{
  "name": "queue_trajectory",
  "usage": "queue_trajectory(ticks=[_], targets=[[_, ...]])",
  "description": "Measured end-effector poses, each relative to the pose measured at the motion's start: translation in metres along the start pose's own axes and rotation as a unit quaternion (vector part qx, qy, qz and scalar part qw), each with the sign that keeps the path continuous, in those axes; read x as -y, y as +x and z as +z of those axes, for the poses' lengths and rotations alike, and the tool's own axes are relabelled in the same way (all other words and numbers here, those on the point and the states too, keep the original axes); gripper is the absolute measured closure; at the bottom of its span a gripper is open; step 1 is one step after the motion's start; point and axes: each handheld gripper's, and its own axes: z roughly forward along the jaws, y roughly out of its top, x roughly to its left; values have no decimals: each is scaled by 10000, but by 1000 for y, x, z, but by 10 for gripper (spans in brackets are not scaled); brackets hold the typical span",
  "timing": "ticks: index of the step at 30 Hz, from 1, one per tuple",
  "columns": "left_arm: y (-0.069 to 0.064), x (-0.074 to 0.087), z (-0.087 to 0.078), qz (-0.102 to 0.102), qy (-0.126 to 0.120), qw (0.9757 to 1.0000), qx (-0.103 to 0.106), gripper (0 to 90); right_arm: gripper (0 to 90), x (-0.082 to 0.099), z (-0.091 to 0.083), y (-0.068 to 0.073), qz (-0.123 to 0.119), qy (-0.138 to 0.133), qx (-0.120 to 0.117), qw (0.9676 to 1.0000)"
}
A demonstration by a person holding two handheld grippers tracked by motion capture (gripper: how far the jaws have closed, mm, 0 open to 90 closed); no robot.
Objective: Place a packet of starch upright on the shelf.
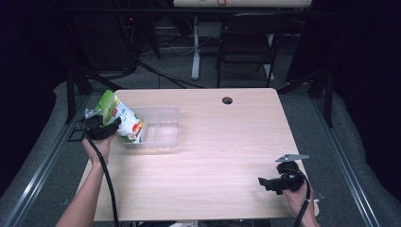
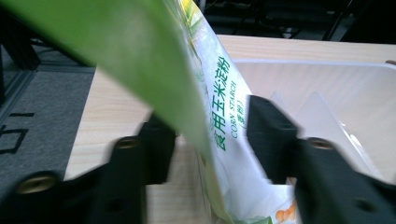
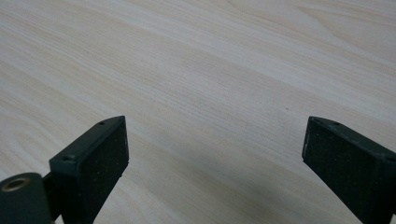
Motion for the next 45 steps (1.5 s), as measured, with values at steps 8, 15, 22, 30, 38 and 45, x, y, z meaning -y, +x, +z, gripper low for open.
queue_trajectory(ticks=[8,15,22,30,38,45], targets=[[-4,-9,-16,162,65,9998,-104,195,66,0,-1,1,-7,-18,-3,10000],[-8,-9,-37,142,432,9989,89,92,66,0,-1,1,5,-11,4,10000],[-20,6,-69,207,397,9989,158,60,67,0,-1,0,1,19,-3,10000],[-35,31,-92,287,543,9978,262,63,67,0,-1,1,-32,33,-26,10000],[-40,58,-98,268,951,9944,372,46,68,0,1,5,-88,40,-57,9999],[-43,82,-99,585,1307,9890,375,54,70,0,1,6,-99,23,-47,9999]])
